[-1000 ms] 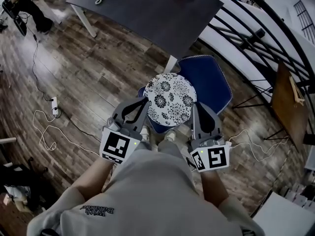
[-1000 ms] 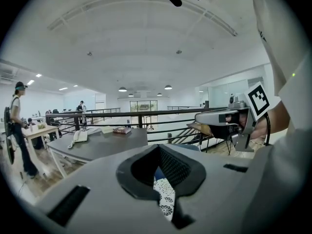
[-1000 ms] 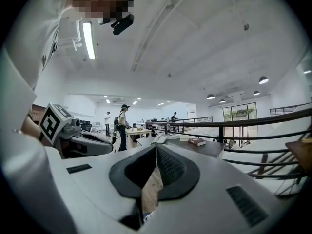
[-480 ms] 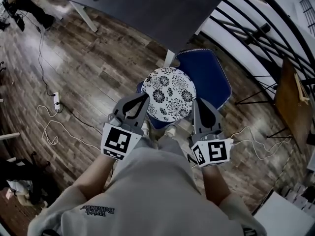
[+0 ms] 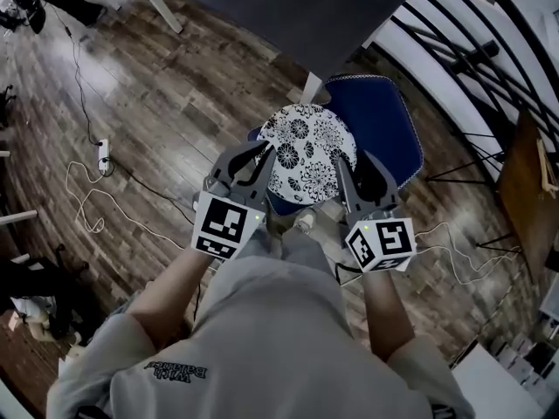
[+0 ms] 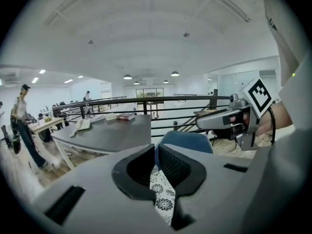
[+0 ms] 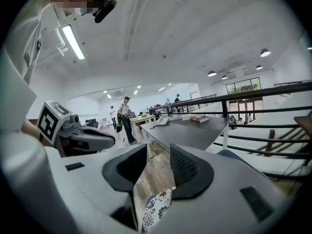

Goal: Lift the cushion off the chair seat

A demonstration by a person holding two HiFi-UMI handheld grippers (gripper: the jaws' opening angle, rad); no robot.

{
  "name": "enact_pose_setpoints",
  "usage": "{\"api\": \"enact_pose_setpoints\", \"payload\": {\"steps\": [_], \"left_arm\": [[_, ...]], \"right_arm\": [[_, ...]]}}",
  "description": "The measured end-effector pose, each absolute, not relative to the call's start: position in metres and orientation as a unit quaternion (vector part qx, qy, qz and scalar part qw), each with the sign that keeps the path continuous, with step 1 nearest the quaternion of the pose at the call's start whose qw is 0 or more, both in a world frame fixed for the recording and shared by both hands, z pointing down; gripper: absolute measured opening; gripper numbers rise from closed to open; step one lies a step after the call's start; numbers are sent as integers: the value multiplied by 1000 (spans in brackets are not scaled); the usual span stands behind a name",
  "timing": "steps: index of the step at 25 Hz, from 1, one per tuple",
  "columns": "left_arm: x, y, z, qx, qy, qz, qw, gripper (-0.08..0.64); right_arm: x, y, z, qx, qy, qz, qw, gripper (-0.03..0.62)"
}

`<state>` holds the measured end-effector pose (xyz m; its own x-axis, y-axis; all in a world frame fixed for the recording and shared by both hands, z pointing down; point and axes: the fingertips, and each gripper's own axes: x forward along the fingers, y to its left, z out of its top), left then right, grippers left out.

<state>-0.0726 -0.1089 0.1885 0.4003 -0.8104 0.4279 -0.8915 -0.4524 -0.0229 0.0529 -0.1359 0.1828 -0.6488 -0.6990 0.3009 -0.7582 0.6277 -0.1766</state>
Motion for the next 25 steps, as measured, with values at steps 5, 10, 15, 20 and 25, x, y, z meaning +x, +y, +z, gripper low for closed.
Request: {"api": "enact_pose_setpoints", "payload": {"steps": [5,10,15,20,25], "left_arm": [[-83,-126,209,815,-535,193,111,33],[-88,-146,238,811,-540,191,120,91],[-89,-151,286,810,-531,203,144,100],[-94,-148,342,813,-511,225,167,115],[-99,-139,411,802,-496,254,215,118]], "right_arm": [[48,-144,219,391,-896,160,139,178],[41,-154,259,384,-891,174,170,204],[34,-165,308,383,-882,190,198,219],[21,-170,367,381,-871,207,231,230],[21,-158,437,370,-860,221,272,238]]}}
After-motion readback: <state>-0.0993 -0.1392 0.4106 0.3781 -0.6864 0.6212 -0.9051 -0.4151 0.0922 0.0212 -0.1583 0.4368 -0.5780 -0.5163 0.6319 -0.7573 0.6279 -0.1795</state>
